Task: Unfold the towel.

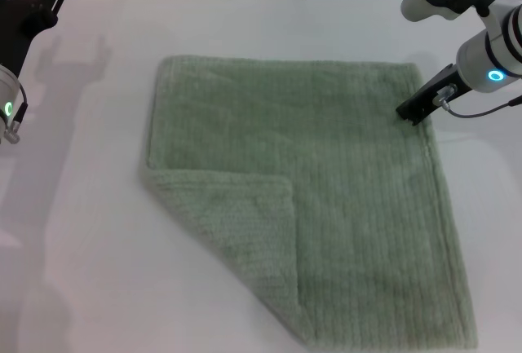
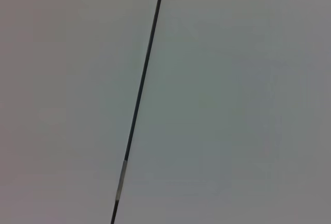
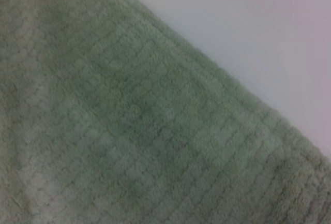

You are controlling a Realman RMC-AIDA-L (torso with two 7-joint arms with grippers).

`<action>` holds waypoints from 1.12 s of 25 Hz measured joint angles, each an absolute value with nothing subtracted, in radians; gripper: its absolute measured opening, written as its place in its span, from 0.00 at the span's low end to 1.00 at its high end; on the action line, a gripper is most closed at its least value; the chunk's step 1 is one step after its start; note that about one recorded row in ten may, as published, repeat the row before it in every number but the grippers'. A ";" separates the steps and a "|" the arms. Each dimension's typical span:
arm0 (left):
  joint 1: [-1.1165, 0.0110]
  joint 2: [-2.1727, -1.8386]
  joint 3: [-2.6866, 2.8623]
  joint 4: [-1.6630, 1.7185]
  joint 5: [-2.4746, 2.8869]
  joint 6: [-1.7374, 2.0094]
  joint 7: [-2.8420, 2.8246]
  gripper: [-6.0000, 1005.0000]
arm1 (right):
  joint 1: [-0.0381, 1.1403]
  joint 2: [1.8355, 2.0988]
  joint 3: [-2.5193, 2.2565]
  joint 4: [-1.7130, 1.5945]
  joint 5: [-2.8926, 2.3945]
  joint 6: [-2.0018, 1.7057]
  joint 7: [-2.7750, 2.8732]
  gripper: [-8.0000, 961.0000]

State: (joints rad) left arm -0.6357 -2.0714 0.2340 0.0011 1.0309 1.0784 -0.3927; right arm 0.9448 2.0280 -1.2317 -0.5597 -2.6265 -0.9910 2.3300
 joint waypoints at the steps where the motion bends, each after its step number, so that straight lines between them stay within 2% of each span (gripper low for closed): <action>1: -0.637 -2.071 0.235 0.001 1.031 1.078 -0.393 0.77 | 0.946 2.028 -1.232 -0.556 -2.626 -0.989 2.330 0.01; 9: -0.635 -2.065 0.385 0.071 1.097 1.092 -0.598 0.77 | 0.960 2.023 -1.232 -0.526 -2.626 -0.972 2.330 0.01; 16: -0.551 -2.057 0.820 0.437 1.196 1.118 -1.099 0.77 | 0.963 2.022 -1.232 -0.526 -2.626 -0.971 2.330 0.01; 21: -0.491 -2.032 1.046 0.744 1.404 1.122 -1.369 0.77 | 0.966 2.022 -1.232 -0.526 -2.626 -0.971 2.330 0.01; 28: -0.509 -2.034 1.063 0.892 1.731 1.222 -1.542 0.77 | 0.971 2.022 -1.232 -0.515 -2.626 -0.971 2.330 0.01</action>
